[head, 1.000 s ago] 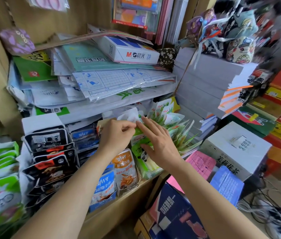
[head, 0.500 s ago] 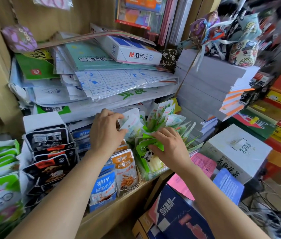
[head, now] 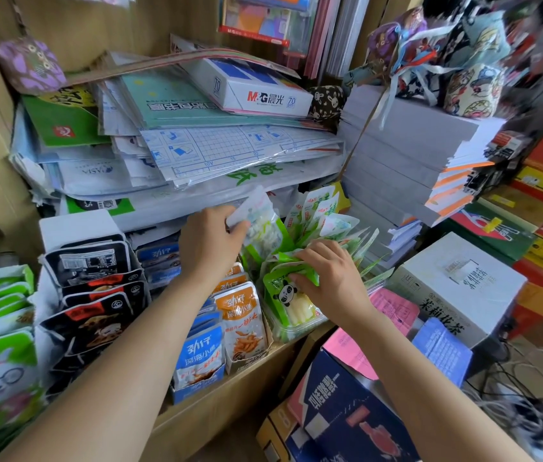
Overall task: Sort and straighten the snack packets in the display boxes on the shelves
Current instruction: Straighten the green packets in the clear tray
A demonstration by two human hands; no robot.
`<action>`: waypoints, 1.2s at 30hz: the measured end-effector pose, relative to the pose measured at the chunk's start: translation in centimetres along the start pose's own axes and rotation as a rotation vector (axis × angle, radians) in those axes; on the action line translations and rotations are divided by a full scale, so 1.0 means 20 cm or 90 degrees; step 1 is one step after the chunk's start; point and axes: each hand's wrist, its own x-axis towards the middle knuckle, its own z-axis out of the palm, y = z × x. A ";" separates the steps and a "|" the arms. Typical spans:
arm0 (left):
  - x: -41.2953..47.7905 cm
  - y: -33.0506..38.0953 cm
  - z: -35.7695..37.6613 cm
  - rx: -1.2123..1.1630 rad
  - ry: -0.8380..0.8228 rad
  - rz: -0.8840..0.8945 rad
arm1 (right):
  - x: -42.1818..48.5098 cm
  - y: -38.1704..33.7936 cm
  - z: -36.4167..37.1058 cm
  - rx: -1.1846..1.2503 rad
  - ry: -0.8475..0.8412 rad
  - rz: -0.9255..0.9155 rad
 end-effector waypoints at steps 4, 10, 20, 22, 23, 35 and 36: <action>0.02 0.07 -0.05 -0.048 0.093 0.062 | 0.00 -0.01 0.00 -0.003 -0.004 0.002; 0.05 0.07 -0.05 0.025 -0.012 0.188 | 0.00 -0.01 0.00 -0.005 -0.013 0.011; 0.07 0.03 -0.01 0.038 0.013 0.147 | 0.00 -0.02 0.01 -0.010 -0.008 0.000; 0.07 0.01 0.00 0.022 0.031 0.117 | -0.01 -0.03 0.01 -0.010 -0.009 0.002; 0.07 0.00 0.01 -0.001 0.009 0.097 | -0.01 -0.04 0.02 -0.010 -0.011 0.004; 0.01 0.06 -0.07 -0.286 -0.345 -0.002 | 0.05 -0.09 -0.04 -0.050 -0.037 -0.033; 0.02 0.05 -0.07 -0.269 -0.281 0.003 | 0.05 -0.08 -0.04 -0.048 -0.025 -0.037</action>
